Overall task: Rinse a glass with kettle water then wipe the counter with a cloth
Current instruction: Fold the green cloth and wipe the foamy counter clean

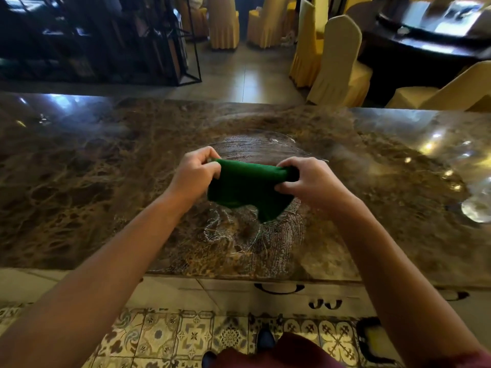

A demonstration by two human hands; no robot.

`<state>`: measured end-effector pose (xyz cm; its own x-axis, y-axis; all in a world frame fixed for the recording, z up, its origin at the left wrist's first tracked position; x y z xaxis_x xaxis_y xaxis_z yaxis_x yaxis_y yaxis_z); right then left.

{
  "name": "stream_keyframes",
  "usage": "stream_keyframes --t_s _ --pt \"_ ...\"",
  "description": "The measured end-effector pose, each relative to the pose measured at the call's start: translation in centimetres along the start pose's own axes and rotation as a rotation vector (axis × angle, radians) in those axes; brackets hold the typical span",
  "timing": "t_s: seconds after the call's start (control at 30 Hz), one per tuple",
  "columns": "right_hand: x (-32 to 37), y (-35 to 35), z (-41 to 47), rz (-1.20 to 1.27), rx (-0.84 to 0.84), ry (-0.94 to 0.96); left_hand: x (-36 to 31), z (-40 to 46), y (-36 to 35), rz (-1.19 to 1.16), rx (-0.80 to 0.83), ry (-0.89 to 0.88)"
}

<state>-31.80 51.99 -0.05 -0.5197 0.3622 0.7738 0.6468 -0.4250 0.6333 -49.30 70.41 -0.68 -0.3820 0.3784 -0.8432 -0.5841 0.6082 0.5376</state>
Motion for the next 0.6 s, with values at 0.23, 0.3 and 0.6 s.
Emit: stream_keyframes --t_s 0.23,0.3,0.6 --pt "-3.2 2.1 -0.6 0.51 0.001 0.007 -2.5 0.9 -2.9 -0.339 0.031 0.114" --pt "-5.0 1.6 -1.6 0.81 0.002 -0.079 -2.5 1.1 -4.9 -0.381 0.065 0.166" --pt "-5.7 10.9 -4.8 0.32 -0.43 0.041 -4.7 4.0 -17.8 -0.219 0.238 0.078"
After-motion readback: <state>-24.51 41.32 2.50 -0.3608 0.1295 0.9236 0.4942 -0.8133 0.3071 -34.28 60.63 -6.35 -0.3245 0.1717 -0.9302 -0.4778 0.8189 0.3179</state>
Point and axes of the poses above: each hand's wrist, its own z-axis towards the middle knuckle, its own y-axis out of the back of the hand, x = y × z, the point moved 3 cm from there along z, towards the middle knuckle, and after that the axes turned 12 degrees about z, right-handed, at the moved point
